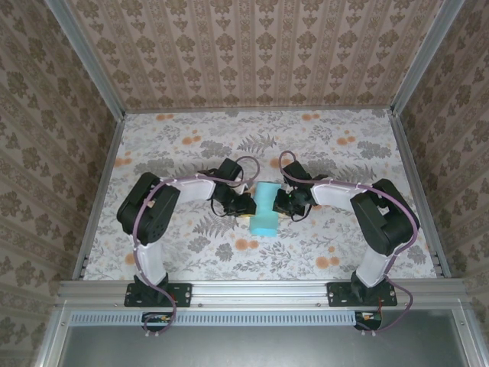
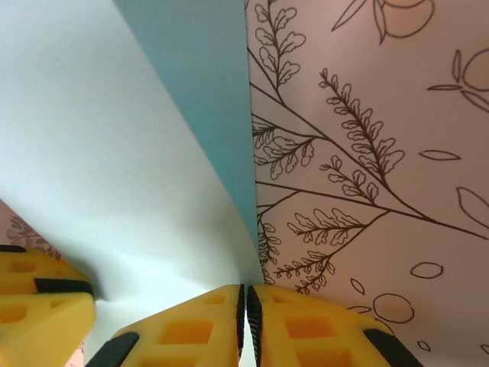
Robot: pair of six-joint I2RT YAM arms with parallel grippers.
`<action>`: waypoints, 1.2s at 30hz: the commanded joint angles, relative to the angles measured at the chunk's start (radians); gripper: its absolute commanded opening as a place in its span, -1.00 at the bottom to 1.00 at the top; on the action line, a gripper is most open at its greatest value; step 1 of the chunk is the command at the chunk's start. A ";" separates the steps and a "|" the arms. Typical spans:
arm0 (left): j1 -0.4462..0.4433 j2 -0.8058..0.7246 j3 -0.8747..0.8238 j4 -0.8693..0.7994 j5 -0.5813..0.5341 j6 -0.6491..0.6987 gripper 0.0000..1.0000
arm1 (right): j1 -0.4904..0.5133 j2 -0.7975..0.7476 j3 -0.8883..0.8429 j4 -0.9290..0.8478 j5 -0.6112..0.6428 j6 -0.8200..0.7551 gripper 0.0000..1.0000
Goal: Fold a paper plane with a square sheet of paper (fold left side to right side)
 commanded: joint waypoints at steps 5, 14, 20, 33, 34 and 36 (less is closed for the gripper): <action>0.041 -0.107 -0.012 -0.042 -0.029 0.042 -0.65 | 0.004 0.045 -0.019 -0.128 0.057 -0.020 -0.69; -0.038 -0.056 0.064 0.072 0.085 -0.002 -0.65 | 0.004 0.045 -0.014 -0.128 0.055 -0.021 -0.69; -0.071 0.017 0.078 0.062 0.018 -0.013 -0.64 | 0.006 0.042 -0.013 -0.129 0.053 -0.024 -0.69; -0.077 0.058 0.036 0.028 -0.022 -0.022 -0.64 | 0.004 -0.022 -0.026 -0.010 0.000 -0.030 -0.69; -0.076 0.058 0.031 0.028 -0.027 -0.022 -0.64 | 0.004 -0.031 -0.020 -0.008 -0.006 -0.038 -0.69; -0.077 0.060 0.019 0.026 -0.034 -0.027 -0.63 | 0.003 -0.059 -0.008 -0.007 -0.012 -0.046 -0.69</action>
